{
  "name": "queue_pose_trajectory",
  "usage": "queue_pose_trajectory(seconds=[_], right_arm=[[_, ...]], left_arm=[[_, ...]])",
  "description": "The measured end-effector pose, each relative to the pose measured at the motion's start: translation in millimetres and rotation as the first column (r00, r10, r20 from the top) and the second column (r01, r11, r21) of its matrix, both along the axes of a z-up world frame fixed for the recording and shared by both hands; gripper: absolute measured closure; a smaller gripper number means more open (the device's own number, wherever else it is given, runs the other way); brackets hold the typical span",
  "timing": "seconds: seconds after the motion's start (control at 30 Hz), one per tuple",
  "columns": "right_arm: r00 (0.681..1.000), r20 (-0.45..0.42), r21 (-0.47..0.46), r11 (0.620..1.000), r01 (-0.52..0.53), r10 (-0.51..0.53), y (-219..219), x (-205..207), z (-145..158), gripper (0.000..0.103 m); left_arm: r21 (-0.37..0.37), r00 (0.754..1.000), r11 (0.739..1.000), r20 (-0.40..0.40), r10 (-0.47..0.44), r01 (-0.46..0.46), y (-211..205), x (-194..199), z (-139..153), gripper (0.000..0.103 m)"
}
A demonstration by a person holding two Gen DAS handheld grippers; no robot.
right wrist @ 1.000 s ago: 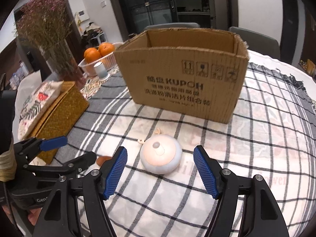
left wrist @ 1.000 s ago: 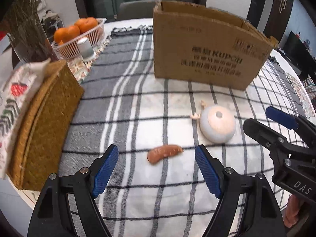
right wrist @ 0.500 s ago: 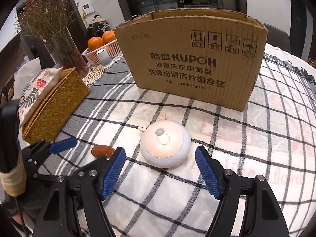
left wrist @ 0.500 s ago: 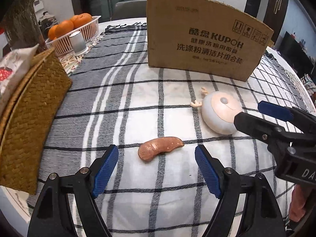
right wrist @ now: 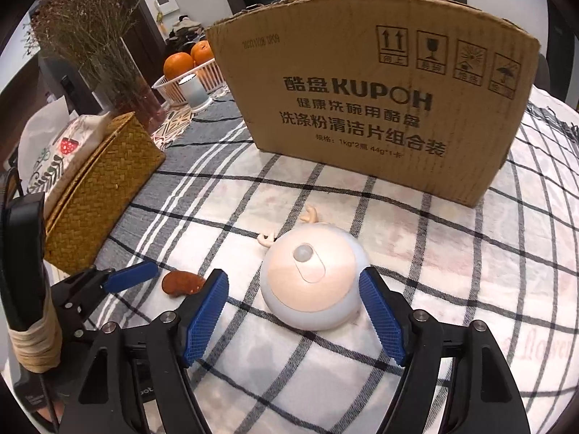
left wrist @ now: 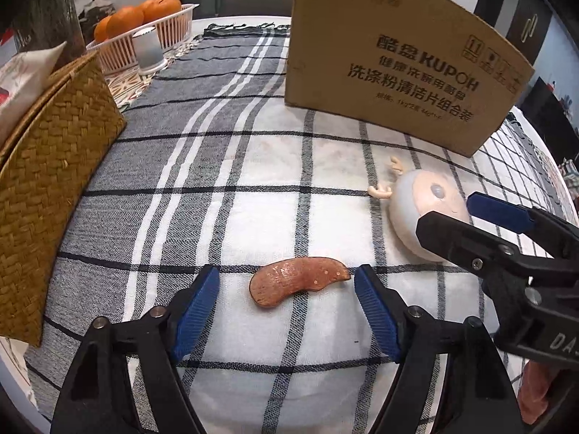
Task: Organize rigid objects
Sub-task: 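Close the left tool on the brown piece while the right tool grips the round white lamp, then lift and carry the brown piece and lamp with both tools over the box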
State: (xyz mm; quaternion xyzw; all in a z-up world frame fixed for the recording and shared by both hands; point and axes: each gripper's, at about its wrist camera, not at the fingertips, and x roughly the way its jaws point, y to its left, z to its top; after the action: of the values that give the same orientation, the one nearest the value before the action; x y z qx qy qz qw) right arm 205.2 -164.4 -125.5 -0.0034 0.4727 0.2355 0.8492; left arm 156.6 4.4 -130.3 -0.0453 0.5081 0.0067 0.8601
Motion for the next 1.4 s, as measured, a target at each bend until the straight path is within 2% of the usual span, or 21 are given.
queue_pose_trajectory(seconds=[0.13, 0.2, 0.37, 0.7, 0.9, 1.0, 1.07, 1.4], right_arm=[[1.000, 0.014, -0.034, 0.999, -0.005, 0.006, 7, 2, -1, 0.023], [1.000, 0.021, -0.065, 0.998, 0.004, -0.002, 8, 3, -2, 0.022], [1.000, 0.027, -0.104, 0.994, 0.015, -0.012, 9, 7, -6, 0.022], [1.000, 0.006, -0.115, 0.993, 0.013, -0.013, 14, 11, -17, 0.021], [1.000, 0.015, -0.157, 0.988, 0.003, -0.001, 20, 10, -22, 0.021], [1.000, 0.026, -0.164, 0.986, 0.012, -0.008, 21, 10, -24, 0.023], [0.999, 0.037, -0.165, 0.986, 0.024, -0.018, 20, 10, -23, 0.027], [0.993, 0.096, -0.179, 0.981, 0.078, -0.062, 16, 5, -13, 0.028]], left_arm=[[0.019, 1.000, 1.000, 0.012, -0.002, 0.001, 1, 1, -1, 0.035], [0.021, 1.000, 1.000, 0.019, 0.001, -0.002, 3, 0, 0, 0.042], [0.028, 0.999, 1.000, 0.034, -0.001, 0.000, 5, 0, 1, 0.050], [0.004, 0.998, 1.000, 0.062, -0.019, 0.019, 12, -3, 2, 0.050], [-0.011, 0.997, 1.000, 0.068, 0.026, -0.025, 21, -1, 5, 0.050], [0.003, 0.997, 1.000, 0.074, 0.027, -0.027, 21, 1, 5, 0.050], [0.007, 0.997, 1.000, 0.075, 0.025, -0.025, 21, 1, 5, 0.050], [0.021, 0.994, 1.000, 0.110, 0.004, -0.007, 19, 3, 15, 0.050]])
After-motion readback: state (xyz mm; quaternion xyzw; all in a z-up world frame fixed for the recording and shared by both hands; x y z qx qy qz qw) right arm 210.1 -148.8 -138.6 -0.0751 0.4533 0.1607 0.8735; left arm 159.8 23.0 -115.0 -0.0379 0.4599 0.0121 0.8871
